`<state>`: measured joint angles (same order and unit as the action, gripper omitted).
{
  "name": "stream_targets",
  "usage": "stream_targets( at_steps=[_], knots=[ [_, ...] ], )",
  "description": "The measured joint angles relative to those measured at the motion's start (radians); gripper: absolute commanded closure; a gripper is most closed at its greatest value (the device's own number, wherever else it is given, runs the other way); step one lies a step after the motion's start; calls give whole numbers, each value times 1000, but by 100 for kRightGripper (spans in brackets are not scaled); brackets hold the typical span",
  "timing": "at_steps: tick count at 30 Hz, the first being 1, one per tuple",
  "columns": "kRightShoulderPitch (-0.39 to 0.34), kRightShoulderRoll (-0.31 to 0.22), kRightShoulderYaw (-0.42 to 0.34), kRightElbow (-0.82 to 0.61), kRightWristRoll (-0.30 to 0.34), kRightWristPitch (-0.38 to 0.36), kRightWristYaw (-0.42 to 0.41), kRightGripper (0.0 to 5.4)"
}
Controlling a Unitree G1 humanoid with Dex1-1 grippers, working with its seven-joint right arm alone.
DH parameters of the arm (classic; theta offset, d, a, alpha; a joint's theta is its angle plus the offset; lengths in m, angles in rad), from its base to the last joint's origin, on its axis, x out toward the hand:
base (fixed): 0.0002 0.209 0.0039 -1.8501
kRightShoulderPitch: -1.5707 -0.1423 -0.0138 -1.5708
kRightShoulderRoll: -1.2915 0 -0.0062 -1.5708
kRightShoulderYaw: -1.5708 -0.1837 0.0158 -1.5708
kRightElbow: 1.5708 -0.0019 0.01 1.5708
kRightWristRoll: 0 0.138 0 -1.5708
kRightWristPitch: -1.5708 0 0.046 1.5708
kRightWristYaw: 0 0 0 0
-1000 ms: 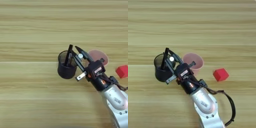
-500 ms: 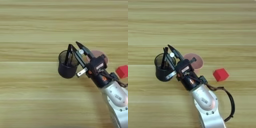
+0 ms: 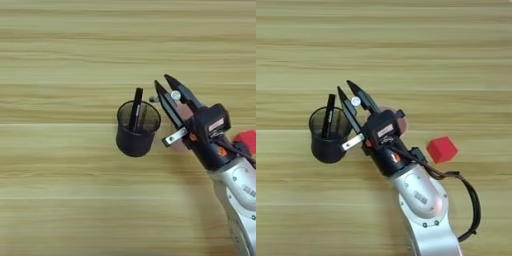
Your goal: Move the objects on the table
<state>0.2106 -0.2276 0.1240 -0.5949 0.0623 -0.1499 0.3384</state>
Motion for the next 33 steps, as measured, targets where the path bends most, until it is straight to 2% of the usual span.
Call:
stream_targets(
  at_steps=[9,19,25,33],
  knots=[
    [-1,0,-32,-55,52,75,0,467],
    [-14,-11,-120,-104,110,125,-3,467],
    [-18,-32,-200,-133,153,163,-3,467],
    [-11,-39,-253,-153,185,188,-2,467]
  ],
)
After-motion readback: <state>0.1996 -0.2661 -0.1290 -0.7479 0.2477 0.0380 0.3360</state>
